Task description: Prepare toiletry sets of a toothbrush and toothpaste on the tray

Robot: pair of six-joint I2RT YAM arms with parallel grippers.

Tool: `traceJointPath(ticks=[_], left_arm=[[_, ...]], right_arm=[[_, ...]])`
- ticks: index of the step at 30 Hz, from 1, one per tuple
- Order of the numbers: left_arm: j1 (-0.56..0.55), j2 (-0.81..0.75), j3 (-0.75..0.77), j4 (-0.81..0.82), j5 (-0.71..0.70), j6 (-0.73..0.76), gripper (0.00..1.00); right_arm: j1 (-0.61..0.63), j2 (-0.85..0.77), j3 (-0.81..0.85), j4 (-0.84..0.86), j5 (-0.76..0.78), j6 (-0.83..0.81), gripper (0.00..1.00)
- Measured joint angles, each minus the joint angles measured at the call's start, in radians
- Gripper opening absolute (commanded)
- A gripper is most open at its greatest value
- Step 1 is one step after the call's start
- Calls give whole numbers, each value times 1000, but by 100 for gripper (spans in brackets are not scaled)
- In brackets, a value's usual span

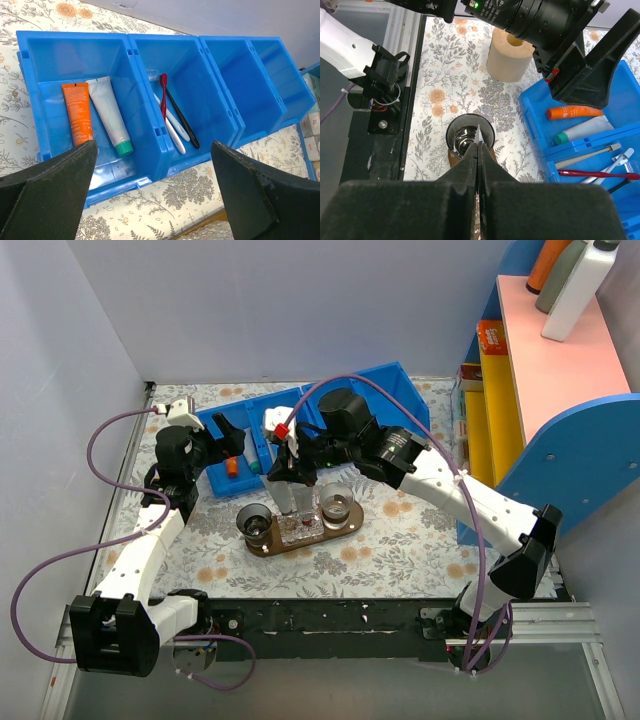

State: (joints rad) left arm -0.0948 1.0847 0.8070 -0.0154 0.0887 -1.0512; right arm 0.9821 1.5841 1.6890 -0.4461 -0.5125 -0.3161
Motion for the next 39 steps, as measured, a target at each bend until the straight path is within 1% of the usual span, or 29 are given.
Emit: traceJointPath(ticks=[12, 39], left_arm=[[0, 0, 0, 0, 6, 3, 98], [0, 24, 0, 0, 31, 14, 98]], right_arm=[[-19, 27, -71, 49, -25, -10, 1], [-40, 39, -150, 136, -32, -42, 1]])
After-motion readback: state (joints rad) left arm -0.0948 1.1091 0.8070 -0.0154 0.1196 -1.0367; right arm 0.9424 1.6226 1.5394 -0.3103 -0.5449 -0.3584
